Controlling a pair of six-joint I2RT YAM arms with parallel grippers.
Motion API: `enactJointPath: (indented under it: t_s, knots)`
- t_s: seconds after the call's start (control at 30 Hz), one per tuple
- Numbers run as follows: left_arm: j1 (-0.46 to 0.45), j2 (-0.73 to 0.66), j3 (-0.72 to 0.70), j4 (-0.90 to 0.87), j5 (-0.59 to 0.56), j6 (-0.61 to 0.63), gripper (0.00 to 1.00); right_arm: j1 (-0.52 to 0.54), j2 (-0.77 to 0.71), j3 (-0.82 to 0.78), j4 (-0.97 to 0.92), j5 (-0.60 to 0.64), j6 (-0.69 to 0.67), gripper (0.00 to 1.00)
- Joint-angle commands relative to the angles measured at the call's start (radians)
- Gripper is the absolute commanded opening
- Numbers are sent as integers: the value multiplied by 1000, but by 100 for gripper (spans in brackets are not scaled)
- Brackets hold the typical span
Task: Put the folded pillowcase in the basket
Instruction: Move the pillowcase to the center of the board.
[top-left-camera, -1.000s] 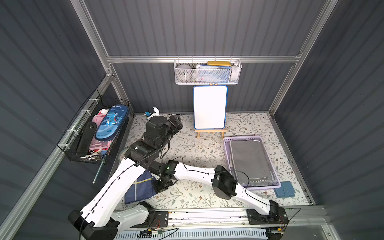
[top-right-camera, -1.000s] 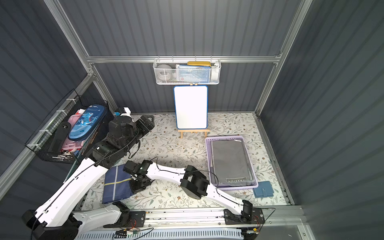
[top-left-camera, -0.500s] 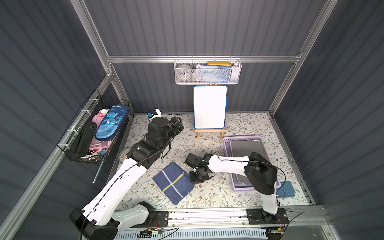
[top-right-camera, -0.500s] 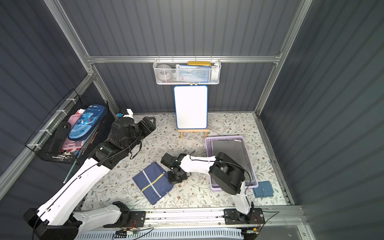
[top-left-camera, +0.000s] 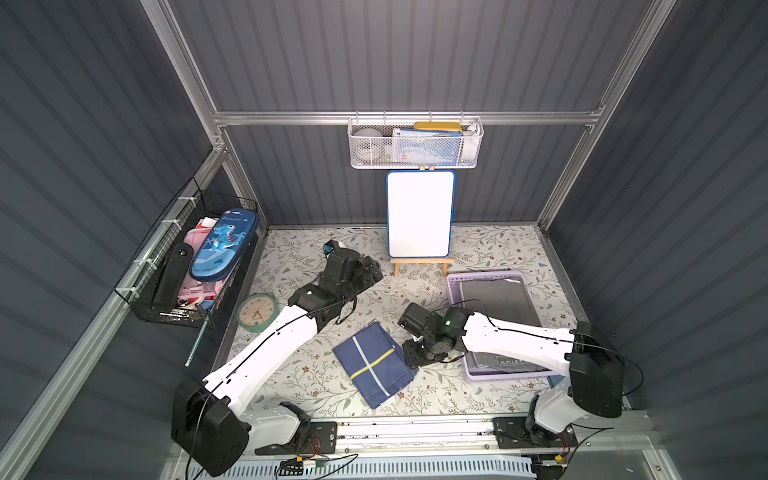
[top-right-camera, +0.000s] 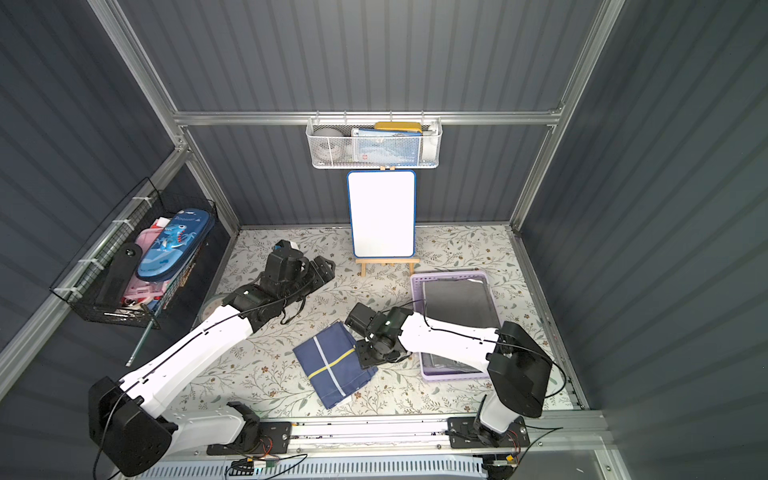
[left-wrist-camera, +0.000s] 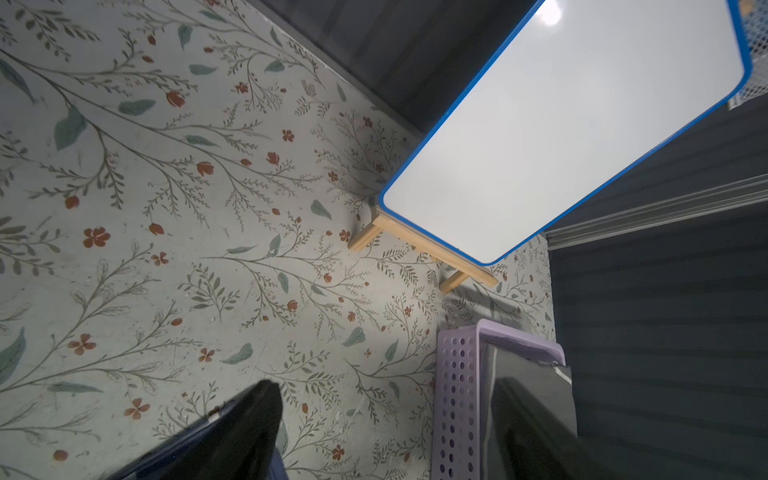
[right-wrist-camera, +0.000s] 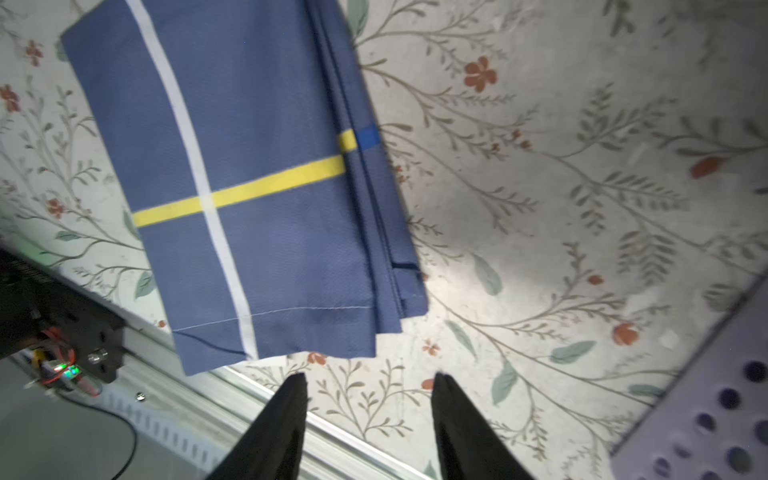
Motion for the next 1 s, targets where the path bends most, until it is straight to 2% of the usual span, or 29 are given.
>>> enactJointPath:
  t_s: [0.0,0.07,0.17,0.23,0.27,0.4,0.47,0.53,0.63,0.7,0.9,0.97]
  knots:
    - [75,-7,-78,104,175,-21,84,-9,83,5,29,-145,-123,58]
    - [122,-27,-141,150,261,-33,84,-12,105,11,10,-85,-141,61]
    - [160,-58,-234,201,362,-71,84,-22,136,21,-11,-71,-161,65]
    - [162,-46,-310,286,482,-101,83,-23,165,30,-19,-82,-170,67]
    - [162,-32,-331,305,515,-79,83,-23,182,34,-16,-95,-174,68]
    - [162,-39,-350,261,495,-79,83,-27,214,29,26,-149,-162,68]
    - [162,-59,-339,226,464,-90,83,-32,241,37,16,-162,-157,65]
    - [162,-70,-317,196,441,-87,83,-39,262,50,1,-174,-157,57]
    - [162,-67,-297,188,434,-81,83,-56,272,56,-11,-181,-143,28]
    - [162,-61,-292,190,429,-80,84,-80,264,41,-10,-169,-124,2]
    - [162,-44,-329,229,416,-73,84,-216,103,-121,37,-100,3,0]
    - [162,-32,-344,244,412,-65,84,-235,34,-161,9,-17,40,0]
